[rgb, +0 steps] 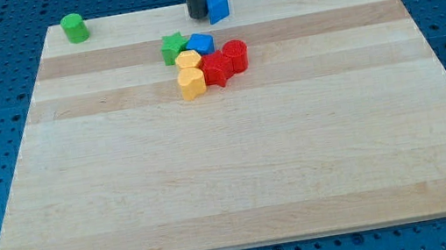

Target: Slide the yellow hexagon towards the top right of the board

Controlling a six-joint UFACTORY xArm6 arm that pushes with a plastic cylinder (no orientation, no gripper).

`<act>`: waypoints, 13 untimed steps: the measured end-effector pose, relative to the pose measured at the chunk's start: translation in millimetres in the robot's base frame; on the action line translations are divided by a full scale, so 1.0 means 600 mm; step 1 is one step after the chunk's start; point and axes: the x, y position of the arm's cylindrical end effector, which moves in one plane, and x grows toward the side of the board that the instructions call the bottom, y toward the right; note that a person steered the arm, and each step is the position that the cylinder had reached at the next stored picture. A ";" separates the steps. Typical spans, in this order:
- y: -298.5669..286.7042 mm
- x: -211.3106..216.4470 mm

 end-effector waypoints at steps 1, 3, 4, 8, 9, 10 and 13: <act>-0.012 0.036; -0.013 0.077; -0.029 0.077; -0.202 0.144; -0.177 0.218; -0.114 0.247; -0.023 0.243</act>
